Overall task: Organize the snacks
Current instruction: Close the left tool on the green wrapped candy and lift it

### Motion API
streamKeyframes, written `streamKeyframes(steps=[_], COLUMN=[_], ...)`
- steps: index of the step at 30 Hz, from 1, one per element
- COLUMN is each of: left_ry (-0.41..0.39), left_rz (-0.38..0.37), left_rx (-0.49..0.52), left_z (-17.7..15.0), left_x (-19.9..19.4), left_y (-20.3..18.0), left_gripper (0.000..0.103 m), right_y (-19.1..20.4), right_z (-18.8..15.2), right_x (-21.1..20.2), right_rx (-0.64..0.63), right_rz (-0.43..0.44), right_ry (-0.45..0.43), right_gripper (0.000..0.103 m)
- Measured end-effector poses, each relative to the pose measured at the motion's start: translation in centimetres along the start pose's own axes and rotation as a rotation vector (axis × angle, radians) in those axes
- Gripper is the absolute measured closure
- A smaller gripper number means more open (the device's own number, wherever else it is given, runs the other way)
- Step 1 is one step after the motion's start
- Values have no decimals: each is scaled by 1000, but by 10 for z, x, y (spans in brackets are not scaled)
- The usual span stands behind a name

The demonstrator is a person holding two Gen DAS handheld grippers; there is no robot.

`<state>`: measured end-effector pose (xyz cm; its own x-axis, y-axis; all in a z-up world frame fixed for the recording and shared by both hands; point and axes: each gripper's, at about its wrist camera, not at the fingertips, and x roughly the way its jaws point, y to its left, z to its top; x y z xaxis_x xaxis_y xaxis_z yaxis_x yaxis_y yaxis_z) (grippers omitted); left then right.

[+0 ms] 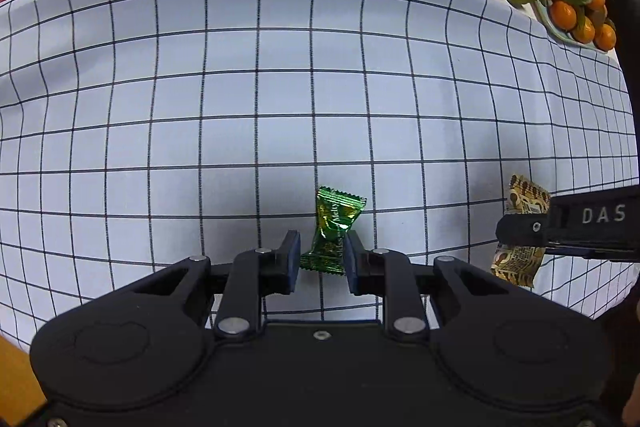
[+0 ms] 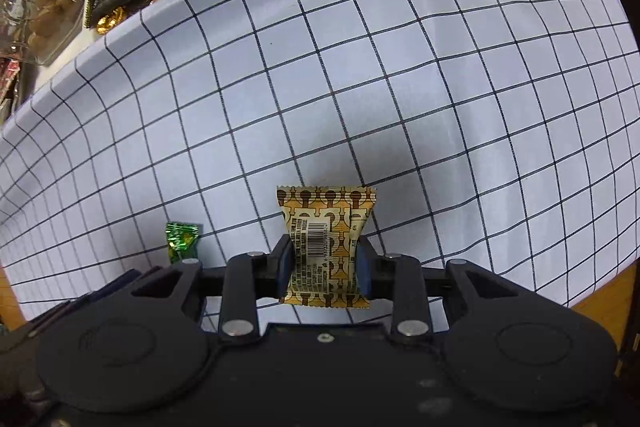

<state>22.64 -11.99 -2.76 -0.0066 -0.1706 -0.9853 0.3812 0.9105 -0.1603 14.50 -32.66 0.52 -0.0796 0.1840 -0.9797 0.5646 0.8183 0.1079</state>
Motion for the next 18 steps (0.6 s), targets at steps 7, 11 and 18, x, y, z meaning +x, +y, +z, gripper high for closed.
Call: streamKeyframes(steps=[7, 11, 18], left_ry=[2, 21, 33], left_rz=[28, 34, 60], left_rx=[21, 26, 31], left_z=[2, 3, 2], left_x=[10, 19, 30], left_y=[-8, -12, -17], left_gripper=[71, 71, 71], right_y=[-3, -6, -8], right_z=[-4, -4, -4], right_x=[-4, 3, 0], right_rx=[11, 23, 30], right_rz=[51, 58, 73], right_ry=[50, 75, 88], right_gripper=[70, 70, 70])
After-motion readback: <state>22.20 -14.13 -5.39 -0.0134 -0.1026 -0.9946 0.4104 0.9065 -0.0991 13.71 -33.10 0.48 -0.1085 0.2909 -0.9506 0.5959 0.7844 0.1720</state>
